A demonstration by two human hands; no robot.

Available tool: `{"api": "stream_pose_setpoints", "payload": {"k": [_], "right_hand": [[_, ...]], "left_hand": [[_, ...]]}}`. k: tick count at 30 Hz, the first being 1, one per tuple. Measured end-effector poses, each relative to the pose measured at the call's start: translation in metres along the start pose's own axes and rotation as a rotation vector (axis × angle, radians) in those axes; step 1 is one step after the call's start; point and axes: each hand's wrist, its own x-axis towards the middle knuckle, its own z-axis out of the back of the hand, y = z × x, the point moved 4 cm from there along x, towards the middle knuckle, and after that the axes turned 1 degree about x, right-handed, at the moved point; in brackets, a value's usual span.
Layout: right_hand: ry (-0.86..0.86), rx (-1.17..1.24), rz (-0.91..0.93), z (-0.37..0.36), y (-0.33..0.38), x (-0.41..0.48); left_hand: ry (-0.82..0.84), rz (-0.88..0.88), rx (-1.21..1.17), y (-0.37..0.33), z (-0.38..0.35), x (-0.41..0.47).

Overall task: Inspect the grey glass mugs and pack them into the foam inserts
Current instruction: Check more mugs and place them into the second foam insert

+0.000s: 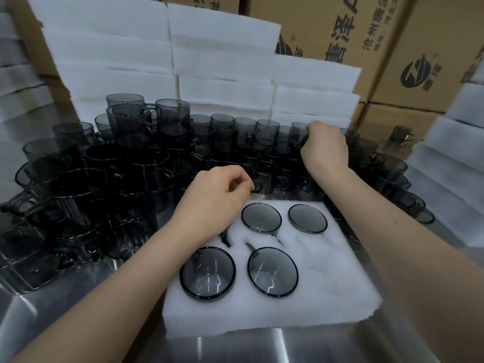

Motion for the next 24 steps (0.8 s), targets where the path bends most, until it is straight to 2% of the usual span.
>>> {"api": "stream_pose_setpoints", "payload": {"k": [5, 7, 9, 13, 17, 21, 24], "right_hand": [[-0.136, 0.031, 0.054, 0.028, 0.012, -0.016], [-0.171, 0.142, 0.11, 0.039, 0.021, -0.026], [-0.107, 0.333, 0.152, 0.043, 0.032, -0.038], [0.204, 0.765, 0.223, 0.031, 0.058, -0.067], [0.366, 0.992, 0.334, 0.022, 0.064, -0.079], [0.371, 1.087, 0.405, 0.02, 0.057, -0.08], [0.352, 1.105, 0.369, 0.016, 0.052, -0.078]], "left_hand": [[-0.007, -0.026, -0.025, 0.001, 0.0, 0.001], [-0.032, -0.055, -0.059, -0.001, 0.001, 0.001], [-0.057, -0.089, -0.115, -0.003, 0.002, 0.001], [-0.029, -0.099, -0.182, -0.004, 0.001, 0.003], [-0.064, -0.159, -0.126, -0.007, 0.002, 0.003], [-0.131, -0.156, -0.052, -0.005, 0.002, 0.004], [-0.141, -0.146, -0.019, -0.002, 0.003, 0.005]]}}
